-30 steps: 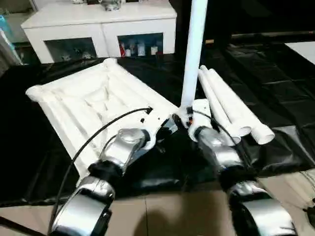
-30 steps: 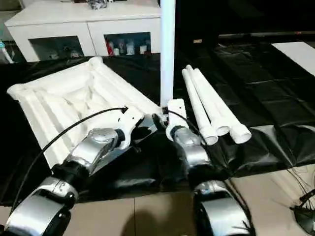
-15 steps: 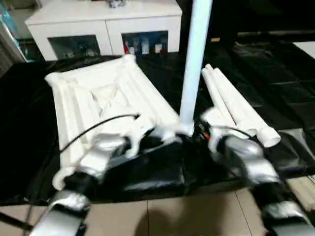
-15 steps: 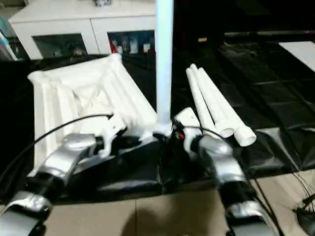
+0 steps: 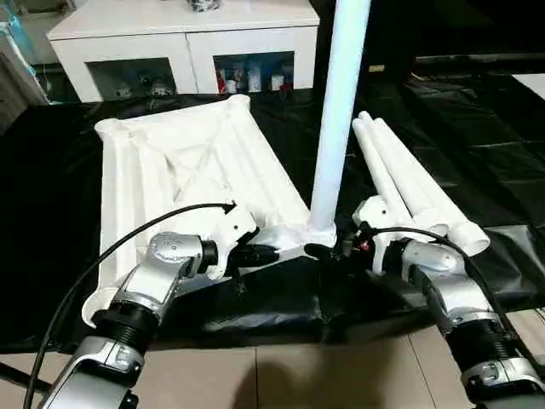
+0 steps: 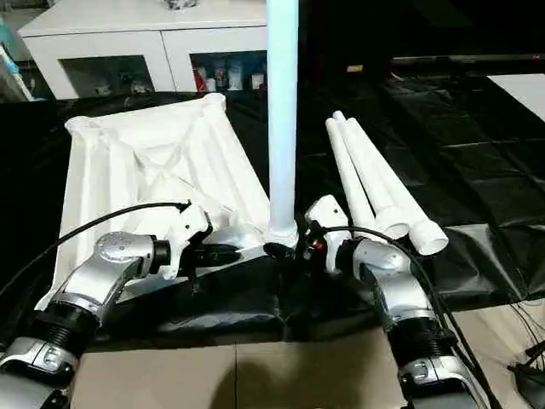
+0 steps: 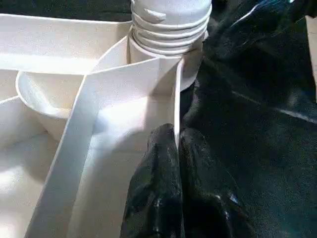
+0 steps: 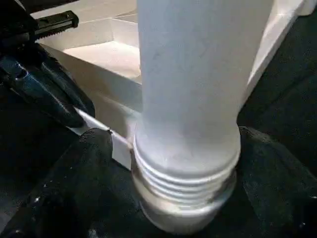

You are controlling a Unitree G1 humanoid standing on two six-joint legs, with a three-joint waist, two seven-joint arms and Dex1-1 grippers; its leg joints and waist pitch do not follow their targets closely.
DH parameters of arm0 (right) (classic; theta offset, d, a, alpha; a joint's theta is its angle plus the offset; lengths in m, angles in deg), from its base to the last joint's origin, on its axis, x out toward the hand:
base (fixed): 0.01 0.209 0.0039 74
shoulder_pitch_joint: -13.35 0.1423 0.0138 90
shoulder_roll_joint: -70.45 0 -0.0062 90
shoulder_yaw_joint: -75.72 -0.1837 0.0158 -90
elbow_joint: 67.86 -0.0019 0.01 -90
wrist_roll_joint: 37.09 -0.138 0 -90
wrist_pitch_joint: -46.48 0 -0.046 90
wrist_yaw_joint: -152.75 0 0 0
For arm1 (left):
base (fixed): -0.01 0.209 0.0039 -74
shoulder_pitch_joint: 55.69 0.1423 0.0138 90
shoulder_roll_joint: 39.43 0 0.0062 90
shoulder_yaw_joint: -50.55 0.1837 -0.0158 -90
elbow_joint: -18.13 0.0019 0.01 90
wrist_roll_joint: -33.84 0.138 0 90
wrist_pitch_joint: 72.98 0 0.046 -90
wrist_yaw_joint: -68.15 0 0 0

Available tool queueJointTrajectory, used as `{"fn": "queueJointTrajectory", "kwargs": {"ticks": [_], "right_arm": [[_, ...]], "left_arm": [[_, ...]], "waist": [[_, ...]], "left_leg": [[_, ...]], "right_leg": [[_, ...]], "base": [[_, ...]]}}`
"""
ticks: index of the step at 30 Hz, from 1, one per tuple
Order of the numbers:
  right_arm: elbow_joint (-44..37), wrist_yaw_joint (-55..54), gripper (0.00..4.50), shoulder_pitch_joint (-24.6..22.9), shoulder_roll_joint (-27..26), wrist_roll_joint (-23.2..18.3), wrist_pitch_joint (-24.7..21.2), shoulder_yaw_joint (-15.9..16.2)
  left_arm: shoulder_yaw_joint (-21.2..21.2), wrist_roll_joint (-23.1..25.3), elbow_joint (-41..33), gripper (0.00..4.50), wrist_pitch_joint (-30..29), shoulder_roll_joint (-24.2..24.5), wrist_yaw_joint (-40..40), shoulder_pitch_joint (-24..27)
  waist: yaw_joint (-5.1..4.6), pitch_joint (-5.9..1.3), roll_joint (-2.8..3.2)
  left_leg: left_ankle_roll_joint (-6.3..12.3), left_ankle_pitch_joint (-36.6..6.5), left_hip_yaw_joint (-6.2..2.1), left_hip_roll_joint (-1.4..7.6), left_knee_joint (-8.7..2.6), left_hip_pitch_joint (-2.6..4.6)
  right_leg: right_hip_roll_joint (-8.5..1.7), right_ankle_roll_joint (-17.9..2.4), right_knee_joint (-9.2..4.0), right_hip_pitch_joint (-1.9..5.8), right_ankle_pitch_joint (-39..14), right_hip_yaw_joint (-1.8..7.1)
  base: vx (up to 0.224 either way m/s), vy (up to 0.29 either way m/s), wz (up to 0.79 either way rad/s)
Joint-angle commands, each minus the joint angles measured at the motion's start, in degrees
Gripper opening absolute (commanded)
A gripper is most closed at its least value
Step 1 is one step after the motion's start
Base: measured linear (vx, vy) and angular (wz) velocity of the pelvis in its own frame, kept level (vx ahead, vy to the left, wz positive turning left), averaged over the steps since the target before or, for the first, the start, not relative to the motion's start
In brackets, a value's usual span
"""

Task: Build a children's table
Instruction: Rotate leg to tighten

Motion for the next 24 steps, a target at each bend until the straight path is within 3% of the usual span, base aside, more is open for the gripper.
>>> {"fn": "queueJointTrajectory", "kwargs": {"ticks": [1, 7, 12, 13, 17, 24], "right_arm": [[0.17, -0.23, 4.00, 1.30, -1.05, 0.05, 1.30, 0.73], [1.63, -1.02, 4.00, 1.85, -0.86, 0.93, 2.44, 0.48], [2.36, 0.05, 4.00, 1.82, -0.70, 0.82, 2.83, 0.70], [2.36, 0.05, 3.77, 1.82, -0.70, 0.82, 2.83, 0.70], [3.03, 0.58, 3.63, 1.95, -0.51, 0.95, 3.21, 0.79], [3.43, 0.98, 2.97, 1.91, -0.29, 0.36, 3.53, 0.36]], "left_arm": [[1.26, -1.30, -2.28, 0.00, -0.41, -0.60, -1.65, 0.25], [1.48, -1.15, -2.66, 0.00, -0.72, -0.71, -1.67, 0.44], [1.49, -0.89, -2.23, 0.00, -0.64, -0.72, -1.51, 0.32], [1.49, -0.89, -2.23, 0.00, -0.64, -0.72, -1.51, 0.32], [1.64, -0.98, -2.28, 0.00, -0.77, -0.53, -1.31, 0.36], [1.67, -0.94, -2.36, 0.00, -0.86, -0.56, -1.21, 0.55]], "waist": [[0.26, -3.20, -0.76], [0.93, -3.30, -0.73], [1.05, -3.30, -0.85], [1.06, -3.30, -0.84], [1.09, -3.32, -0.93], [1.08, -3.27, -1.01]], "left_leg": [[6.45, -9.47, -0.03, 1.80, -3.77, 0.29], [6.90, -8.11, 0.10, 1.84, -3.57, 0.56], [6.77, -8.39, 0.08, 1.75, -3.58, 0.36], [6.74, -8.43, 0.07, 1.74, -3.56, 0.35], [6.84, -8.28, 0.11, 1.71, -3.48, 0.36], [6.73, -8.81, 0.07, 1.69, -3.48, 0.26]], "right_leg": [[-1.73, -16.21, -2.98, 3.15, -5.16, 1.74], [-1.66, -16.53, -2.77, 3.01, -3.52, 1.76], [-1.62, -16.37, -2.67, 3.18, -3.57, 1.73], [-1.61, -16.30, -2.67, 3.19, -3.67, 1.72], [-1.64, -16.18, -2.68, 3.17, -3.94, 1.75], [-1.63, -15.88, -2.71, 3.20, -5.19, 1.72]], "base": [[0.000, 0.000, 0.00], [0.000, 0.000, 0.00], [0.000, 0.000, 0.00], [0.000, 0.000, 0.00], [0.000, 0.000, 0.00], [0.000, 0.000, 0.00]]}}
